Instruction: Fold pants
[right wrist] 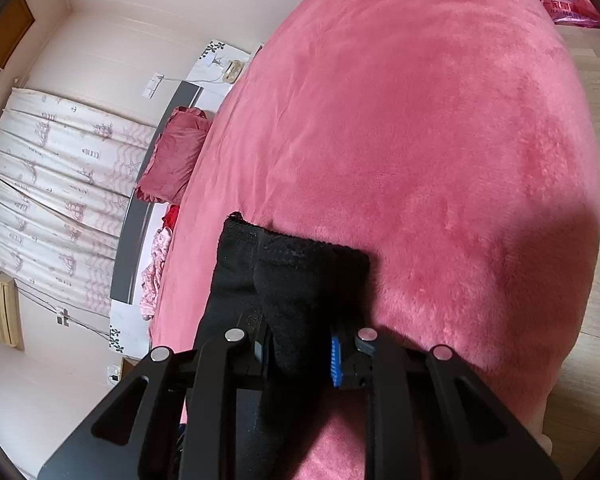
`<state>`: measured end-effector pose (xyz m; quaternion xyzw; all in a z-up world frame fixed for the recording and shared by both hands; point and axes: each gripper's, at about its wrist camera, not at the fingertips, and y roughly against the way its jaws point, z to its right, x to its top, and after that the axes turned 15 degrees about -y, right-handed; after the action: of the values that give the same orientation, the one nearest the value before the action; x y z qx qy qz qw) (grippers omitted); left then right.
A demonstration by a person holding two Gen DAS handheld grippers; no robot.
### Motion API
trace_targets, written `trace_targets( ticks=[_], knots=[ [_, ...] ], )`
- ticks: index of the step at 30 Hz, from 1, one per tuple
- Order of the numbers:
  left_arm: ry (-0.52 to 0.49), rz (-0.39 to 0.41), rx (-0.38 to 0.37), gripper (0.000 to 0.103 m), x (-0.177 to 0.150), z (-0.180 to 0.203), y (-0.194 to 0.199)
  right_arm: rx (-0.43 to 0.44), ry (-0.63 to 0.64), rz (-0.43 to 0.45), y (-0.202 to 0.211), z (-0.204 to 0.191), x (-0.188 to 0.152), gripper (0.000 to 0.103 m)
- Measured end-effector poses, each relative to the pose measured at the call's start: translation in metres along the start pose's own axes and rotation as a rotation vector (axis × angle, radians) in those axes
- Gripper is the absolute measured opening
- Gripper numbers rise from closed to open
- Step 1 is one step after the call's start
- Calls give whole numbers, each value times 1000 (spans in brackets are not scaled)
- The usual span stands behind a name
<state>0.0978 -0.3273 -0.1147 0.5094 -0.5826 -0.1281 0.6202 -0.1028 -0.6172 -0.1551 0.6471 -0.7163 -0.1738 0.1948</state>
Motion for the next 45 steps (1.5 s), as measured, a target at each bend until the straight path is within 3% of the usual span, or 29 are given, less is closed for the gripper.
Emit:
trace_targets(
  ticks=[1, 2, 3, 6, 12, 14, 21, 29, 35, 45],
  knots=[
    [34, 0, 3, 57, -1, -4, 6, 0, 0, 0, 0, 0, 0, 18],
    [84, -2, 8, 74, -3, -8, 13, 1, 0, -1, 0, 0, 1, 18],
    [117, 2, 11, 82, -6, -10, 19, 1, -1, -1, 0, 0, 1, 18],
    [193, 3, -7, 82, -20, -13, 36, -1, 1, -1, -1, 0, 1, 18],
    [218, -91, 56, 82, -47, -4, 45, -16, 12, 2, 0, 0, 1, 18],
    [221, -97, 68, 87, -57, -5, 48, -30, 21, 4, 1, -1, 1, 18],
    [264, -121, 93, 88, -89, -25, 67, -38, 41, 2, 11, -13, -3, 19],
    [294, -136, 122, 98, -112, -40, 75, 7, 129, -6, 30, -61, -17, 19],
    [308, -132, 130, 99, -123, -45, 82, 27, 222, -11, 40, -94, -38, 19],
    [496, -140, 181, 99, -163, -89, 111, 129, 292, -54, 53, -144, -81, 19]
  ],
)
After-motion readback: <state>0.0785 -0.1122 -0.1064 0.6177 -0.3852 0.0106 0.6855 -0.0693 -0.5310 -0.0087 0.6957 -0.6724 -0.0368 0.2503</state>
